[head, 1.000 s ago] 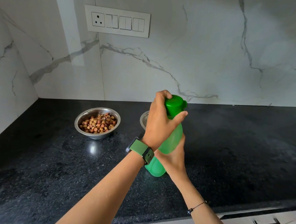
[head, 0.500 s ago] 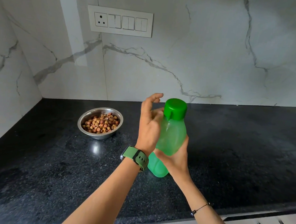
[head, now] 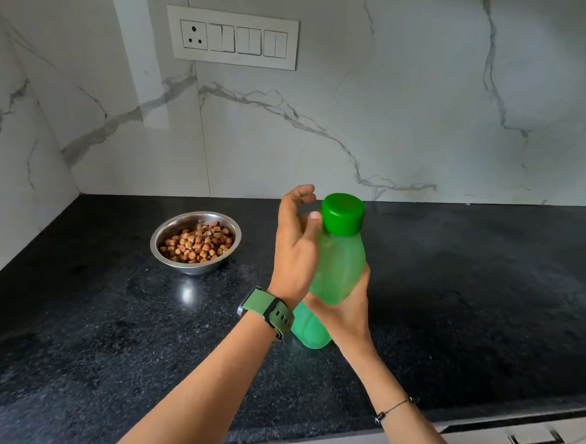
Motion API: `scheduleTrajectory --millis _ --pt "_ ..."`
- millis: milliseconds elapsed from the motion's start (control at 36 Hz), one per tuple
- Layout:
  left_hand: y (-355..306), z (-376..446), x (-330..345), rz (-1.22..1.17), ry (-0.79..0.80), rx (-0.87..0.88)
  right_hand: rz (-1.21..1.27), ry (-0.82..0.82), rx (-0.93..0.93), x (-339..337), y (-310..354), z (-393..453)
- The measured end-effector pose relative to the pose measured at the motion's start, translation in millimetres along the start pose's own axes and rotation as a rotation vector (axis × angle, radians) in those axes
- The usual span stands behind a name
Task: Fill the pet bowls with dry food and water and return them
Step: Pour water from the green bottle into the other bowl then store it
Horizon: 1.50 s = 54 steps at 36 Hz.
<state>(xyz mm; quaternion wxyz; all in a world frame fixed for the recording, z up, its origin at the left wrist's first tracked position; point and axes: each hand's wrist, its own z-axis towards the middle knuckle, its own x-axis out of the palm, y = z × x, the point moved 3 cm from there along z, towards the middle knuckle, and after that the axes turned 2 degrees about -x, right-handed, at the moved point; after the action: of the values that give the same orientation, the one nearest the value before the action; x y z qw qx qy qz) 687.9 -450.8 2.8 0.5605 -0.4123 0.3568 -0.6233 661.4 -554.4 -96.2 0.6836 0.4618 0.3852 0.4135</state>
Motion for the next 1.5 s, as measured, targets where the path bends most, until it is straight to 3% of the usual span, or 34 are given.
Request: scheduleTrajectory --millis 83,250,472,722,1028,1222,1500 --pt "0 2 0 -0.037 -0.002 -0.039 0.000 -0.002 0.003 0 1 -1" --pt "-3 -5 11 0.223 0.103 0.047 -0.026 0.015 -0.027 0 1 2" --pt "0 -4 -3 -0.052 -0.034 -0.029 -0.024 0.000 0.000 0 0 -1" --pt "-4 -14 11 0.252 0.063 0.051 -0.037 0.012 -0.012 2 4 1" --pt "-7 -12 3 0.124 -0.020 0.009 0.009 0.019 -0.003 0 1 1" --pt "-6 -12 12 0.293 0.073 0.041 0.001 0.011 -0.024 2 2 2" --pt "1 -9 -2 -0.008 -0.049 -0.055 0.030 0.003 -0.017 0 -4 1"
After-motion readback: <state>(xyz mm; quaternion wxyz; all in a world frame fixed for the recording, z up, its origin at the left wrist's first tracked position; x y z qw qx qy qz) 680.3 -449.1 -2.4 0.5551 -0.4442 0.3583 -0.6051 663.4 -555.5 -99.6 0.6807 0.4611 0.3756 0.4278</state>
